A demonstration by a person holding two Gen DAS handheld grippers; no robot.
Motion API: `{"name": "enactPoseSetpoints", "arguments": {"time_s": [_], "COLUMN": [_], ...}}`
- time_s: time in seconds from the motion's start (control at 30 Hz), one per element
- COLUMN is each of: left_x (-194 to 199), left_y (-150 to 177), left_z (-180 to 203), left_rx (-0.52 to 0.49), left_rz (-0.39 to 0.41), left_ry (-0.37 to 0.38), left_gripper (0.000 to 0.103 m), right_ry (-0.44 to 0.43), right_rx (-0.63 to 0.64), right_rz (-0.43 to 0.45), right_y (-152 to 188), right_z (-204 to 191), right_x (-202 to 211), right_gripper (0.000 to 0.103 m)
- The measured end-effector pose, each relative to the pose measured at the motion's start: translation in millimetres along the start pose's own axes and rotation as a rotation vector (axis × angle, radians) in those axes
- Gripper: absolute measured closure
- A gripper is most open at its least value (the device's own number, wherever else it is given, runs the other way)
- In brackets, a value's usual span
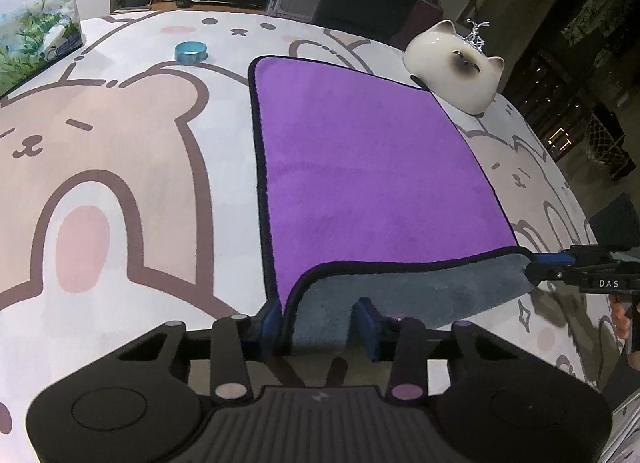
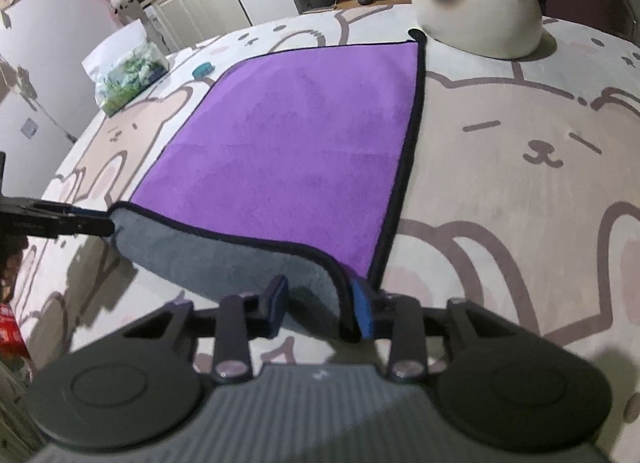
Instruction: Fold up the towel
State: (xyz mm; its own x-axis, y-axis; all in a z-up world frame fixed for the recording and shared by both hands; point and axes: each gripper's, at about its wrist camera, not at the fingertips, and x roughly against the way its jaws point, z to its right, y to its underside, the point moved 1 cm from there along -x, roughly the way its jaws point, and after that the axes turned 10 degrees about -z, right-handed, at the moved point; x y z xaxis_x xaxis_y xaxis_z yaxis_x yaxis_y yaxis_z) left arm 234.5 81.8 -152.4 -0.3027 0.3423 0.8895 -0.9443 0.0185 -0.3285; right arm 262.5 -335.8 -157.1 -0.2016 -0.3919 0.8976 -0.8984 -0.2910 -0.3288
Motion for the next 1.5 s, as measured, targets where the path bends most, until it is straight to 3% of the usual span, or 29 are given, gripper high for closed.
{"name": "enactPoseSetpoints", "arguments": {"time_s": [0.27, 0.43, 0.63, 1.03, 1.5], "left_x": [-4, -4, -3, 19, 34], "left_y": [1, 2, 0, -5, -57], "left_z": [-8, -6, -5, 5, 11], "left_rx": [0.023, 0.010, 0.001, -0.034, -0.040], "left_rz": [-0.015, -0.022, -0.024, 0.063, 0.199], "left_ry": [-0.007, -0.017, -0.035, -0.069, -0.071], "left_gripper": [0.079, 0.086, 0.098, 0.099, 0.099], "right_ry": [0.036, 0.046, 0.047, 0.028, 0.034], "right_rx": [0.008, 0.023, 0.028, 0.019, 0.004], "right_rz": [-0.027, -0.038, -0.041, 0.053, 0.180], "right_y": [2, 2, 1, -4, -51], "right_z": [2, -2, -3, -4, 8], "right_x": [-3, -4, -4, 21, 46], "right_gripper": [0.072, 0.088, 0.096, 0.098, 0.098]}}
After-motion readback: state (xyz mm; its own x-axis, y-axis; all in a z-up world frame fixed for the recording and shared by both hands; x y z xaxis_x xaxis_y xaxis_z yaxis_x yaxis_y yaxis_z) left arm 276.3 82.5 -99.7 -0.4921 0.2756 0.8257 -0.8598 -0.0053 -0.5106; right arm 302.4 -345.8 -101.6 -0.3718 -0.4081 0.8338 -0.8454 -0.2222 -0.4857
